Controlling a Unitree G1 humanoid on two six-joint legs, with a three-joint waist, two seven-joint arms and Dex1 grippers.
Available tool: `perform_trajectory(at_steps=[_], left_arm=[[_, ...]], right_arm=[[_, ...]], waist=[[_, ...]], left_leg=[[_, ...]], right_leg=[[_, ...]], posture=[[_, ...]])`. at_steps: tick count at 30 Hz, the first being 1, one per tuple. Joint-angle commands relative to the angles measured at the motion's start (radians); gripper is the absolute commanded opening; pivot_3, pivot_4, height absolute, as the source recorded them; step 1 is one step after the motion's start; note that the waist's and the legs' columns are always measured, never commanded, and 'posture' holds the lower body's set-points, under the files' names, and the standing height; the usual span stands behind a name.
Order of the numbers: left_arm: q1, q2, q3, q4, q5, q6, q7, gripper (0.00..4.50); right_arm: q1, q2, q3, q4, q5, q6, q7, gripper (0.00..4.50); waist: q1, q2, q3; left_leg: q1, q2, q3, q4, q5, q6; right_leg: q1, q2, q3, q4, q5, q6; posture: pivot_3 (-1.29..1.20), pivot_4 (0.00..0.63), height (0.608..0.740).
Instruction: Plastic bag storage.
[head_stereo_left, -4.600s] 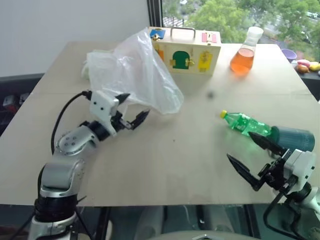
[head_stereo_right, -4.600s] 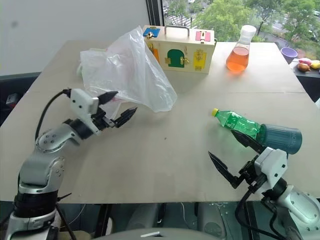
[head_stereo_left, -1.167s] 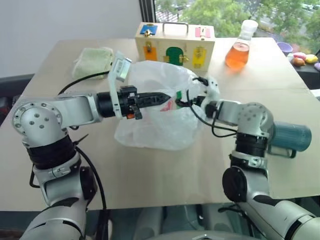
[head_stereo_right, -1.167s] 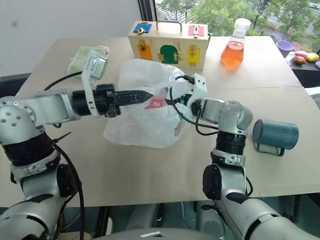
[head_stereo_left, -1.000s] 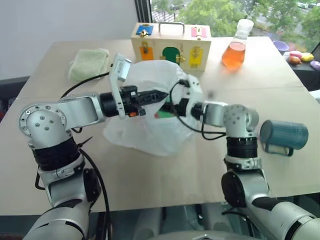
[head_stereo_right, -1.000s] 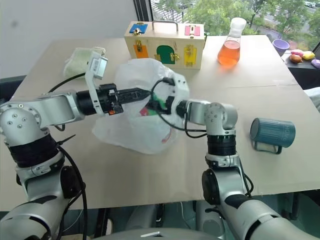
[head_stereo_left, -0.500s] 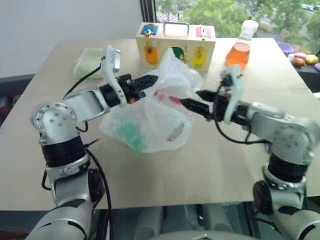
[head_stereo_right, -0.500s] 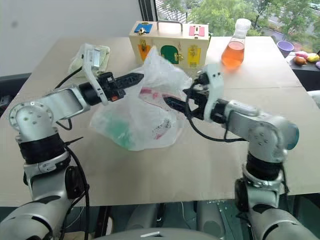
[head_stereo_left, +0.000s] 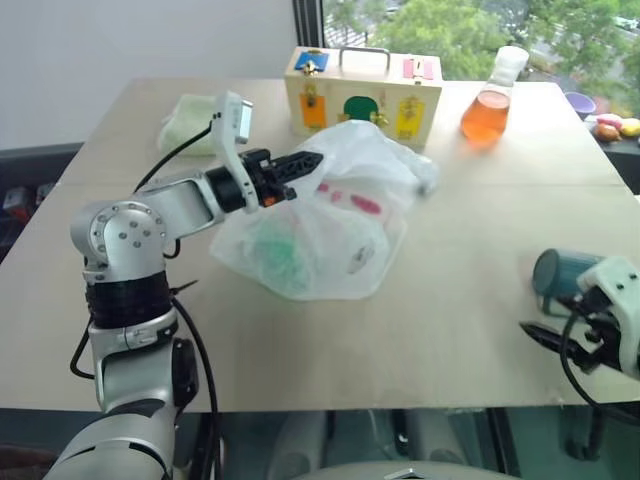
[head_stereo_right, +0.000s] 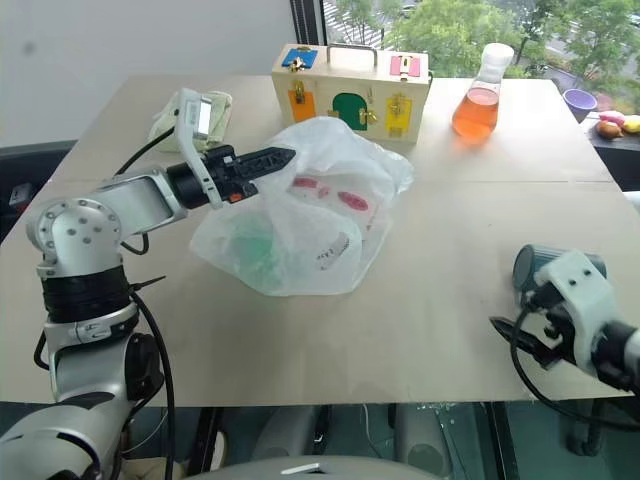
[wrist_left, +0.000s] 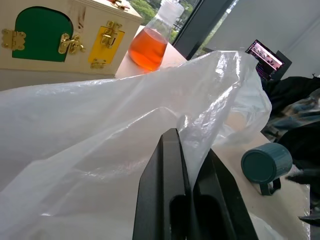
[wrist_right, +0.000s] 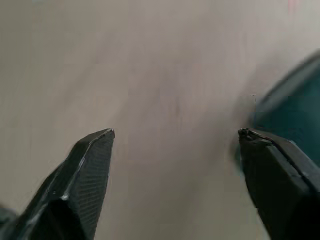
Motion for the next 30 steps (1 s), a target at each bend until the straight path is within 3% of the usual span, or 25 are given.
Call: perform_trajectory(at_steps=[1, 6, 11, 14, 17, 18, 23, 27, 30], left_arm=[[-0.018, 0.005, -0.004, -0.008, 0.008, -0.023, -0.03, 0.0], [-0.029, 0.012, -0.017, 0.0, 0.029, -0.028, -0.053, 0.0], [-0.021, 0.013, 0.0, -0.025, 0.023, -0.012, -0.041, 0.0], [-0.015, 0.016, 0.008, -0.041, 0.018, -0.006, -0.031, 0.0], [-0.013, 0.013, 0.016, -0.054, 0.009, 0.003, -0.021, 0.0], [-0.014, 0.011, 0.02, -0.059, 0.005, 0.007, -0.017, 0.0], [-0.021, 0.01, 0.035, -0.062, -0.002, 0.014, -0.004, 0.0], [-0.024, 0.02, 0.042, -0.056, -0.01, 0.02, -0.005, 0.0], [-0.037, 0.034, 0.039, -0.045, -0.016, 0.025, -0.023, 0.0]], right_arm=[[-0.053, 0.076, 0.017, 0.013, -0.046, 0.009, -0.122, 2.75], [-0.175, 0.183, 0.124, 0.104, -0.137, 0.001, -0.289, 2.75], [-0.246, 0.227, 0.3, 0.226, -0.26, -0.054, -0.411, 2.75], [-0.276, 0.228, 0.369, 0.293, -0.307, -0.103, -0.428, 1.81], [-0.282, 0.217, 0.398, 0.329, -0.334, -0.155, -0.416, 0.37], [-0.282, 0.205, 0.409, 0.339, -0.343, -0.173, -0.405, 0.07], [-0.288, 0.181, 0.429, 0.329, -0.33, -0.244, -0.338, 0.07], [-0.385, 0.22, 0.434, 0.145, -0.04, -0.213, -0.136, 0.07], [-0.506, 0.189, 0.563, 0.109, 0.06, -0.167, -0.057, 0.07]], waist=[[-0.002, 0.0, 0.0], [0.001, -0.001, 0.001], [0.002, -0.001, 0.001], [0.002, 0.0, 0.001], [0.003, 0.0, 0.001], [0.003, -0.001, 0.001], [0.001, 0.0, 0.001], [-0.008, 0.002, 0.003], [-0.019, 0.003, 0.003]], left_leg=[[0.002, 0.0, 0.001, 0.001, 0.0, 0.0], [0.021, 0.002, 0.001, 0.001, 0.0, 0.0], [0.018, 0.002, -0.001, 0.0, 0.0, 0.0], [0.016, 0.001, -0.002, -0.002, 0.0, 0.0], [0.015, 0.001, -0.003, -0.004, 0.0, 0.001], [0.015, 0.001, -0.004, -0.005, 0.0, 0.001], [0.015, 0.001, -0.004, -0.005, 0.0, 0.001], [0.015, 0.002, -0.004, -0.005, 0.0, 0.001], [0.015, 0.002, -0.005, -0.005, 0.0, 0.001]], right_leg=[[0.002, 0.0, 0.0, 0.0, 0.0, 0.0], [0.022, 0.0, -0.001, -0.004, -0.005, 0.001], [0.021, 0.001, -0.002, -0.006, -0.003, 0.002], [0.02, 0.001, -0.002, -0.01, 0.0, 0.0], [0.02, 0.0, -0.004, -0.013, 0.0, 0.0], [0.02, 0.0, -0.005, -0.014, 0.0, 0.0], [0.02, 0.0, -0.005, -0.014, 0.0, 0.0], [0.02, 0.001, -0.005, -0.014, 0.0, 0.001], [0.021, 0.001, -0.006, -0.014, -0.001, 0.002]], posture=[[0.0, 0.15, 0.74], [0.0, 0.15, 0.74], [0.0, 0.15, 0.74], [0.0, 0.15, 0.74], [0.0, 0.15, 0.74], [0.0, 0.15, 0.74], [0.0, 0.15, 0.74], [0.0, 0.15, 0.74], [0.0, 0.15, 0.74]])
